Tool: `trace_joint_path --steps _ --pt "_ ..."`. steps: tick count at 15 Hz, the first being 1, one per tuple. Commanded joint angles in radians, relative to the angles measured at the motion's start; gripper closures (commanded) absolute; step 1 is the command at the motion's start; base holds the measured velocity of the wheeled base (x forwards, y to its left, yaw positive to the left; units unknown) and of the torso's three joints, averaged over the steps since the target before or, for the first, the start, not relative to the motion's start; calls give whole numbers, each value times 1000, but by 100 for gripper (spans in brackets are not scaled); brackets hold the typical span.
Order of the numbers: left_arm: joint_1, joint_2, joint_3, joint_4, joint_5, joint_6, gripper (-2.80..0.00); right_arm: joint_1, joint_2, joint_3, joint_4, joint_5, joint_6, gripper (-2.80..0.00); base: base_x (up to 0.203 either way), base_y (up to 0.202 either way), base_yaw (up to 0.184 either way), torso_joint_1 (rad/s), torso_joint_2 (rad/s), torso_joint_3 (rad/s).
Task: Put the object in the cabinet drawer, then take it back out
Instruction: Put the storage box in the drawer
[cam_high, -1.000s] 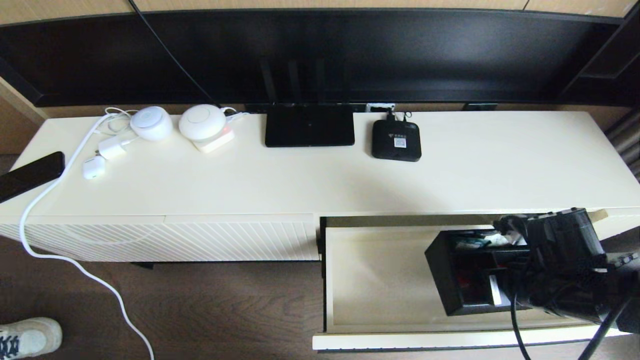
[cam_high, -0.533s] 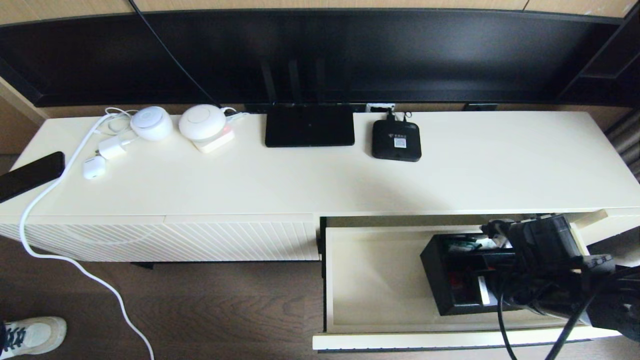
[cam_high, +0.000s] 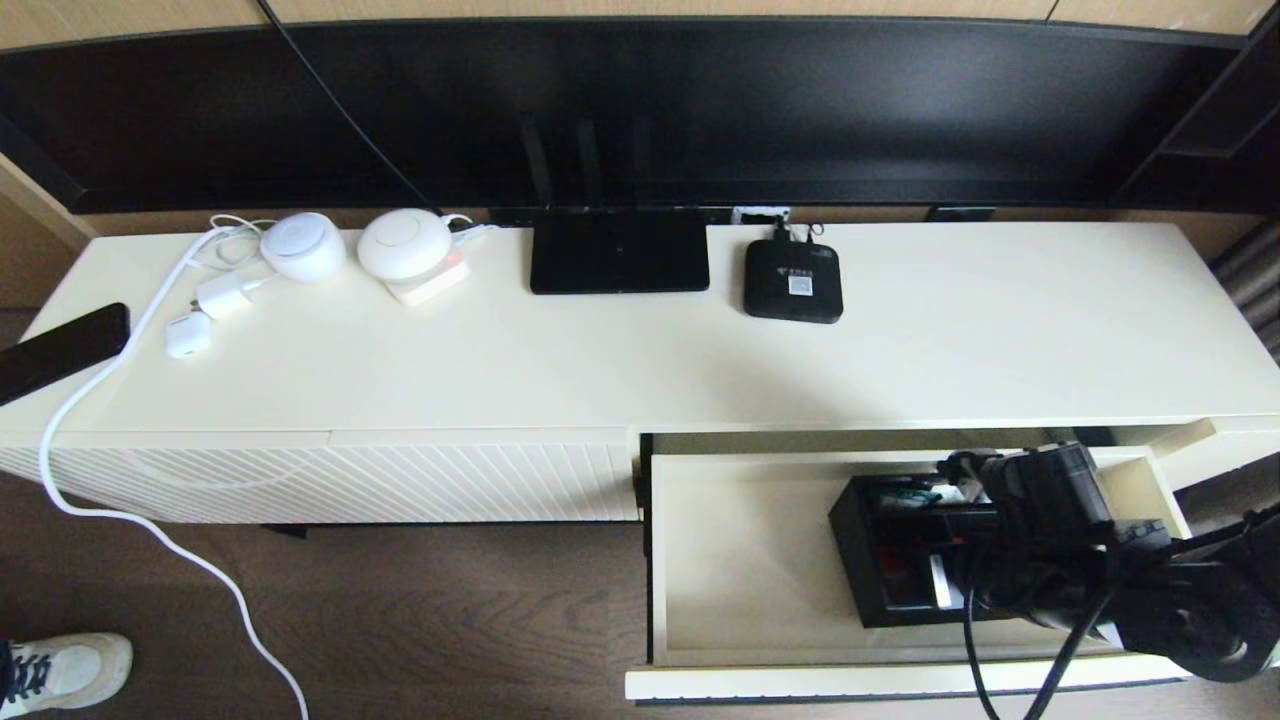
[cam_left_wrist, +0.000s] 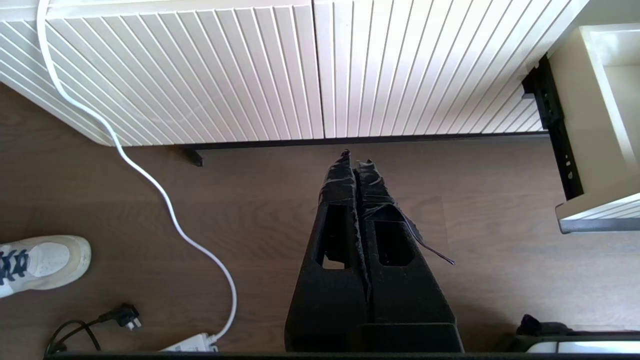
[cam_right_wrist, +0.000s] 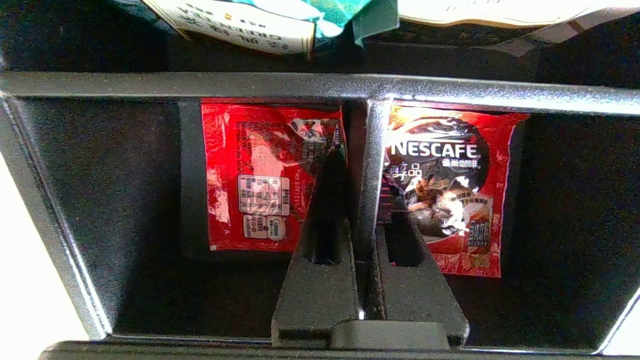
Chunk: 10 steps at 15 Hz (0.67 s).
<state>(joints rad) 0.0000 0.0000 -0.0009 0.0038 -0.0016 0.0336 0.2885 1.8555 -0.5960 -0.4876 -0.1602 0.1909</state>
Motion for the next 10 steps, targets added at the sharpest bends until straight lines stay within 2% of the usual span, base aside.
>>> trace_joint_path --steps 1,4,5,10 --pt "0 0 1 1 0 0 0 1 24 -1 -3 -5 1 0 0 0 0 0 0 0" --pt "0 2 0 1 0 0 0 1 41 -4 -5 -27 2 0 0 0 0 0 0 0" --pt "0 2 0 1 0 0 0 1 35 -11 -3 -29 3 -280 0 0 0 0 0 0" --pt "0 0 0 0 0 0 0 0 -32 -7 6 -27 -4 -280 0 0 0 0 0 0"
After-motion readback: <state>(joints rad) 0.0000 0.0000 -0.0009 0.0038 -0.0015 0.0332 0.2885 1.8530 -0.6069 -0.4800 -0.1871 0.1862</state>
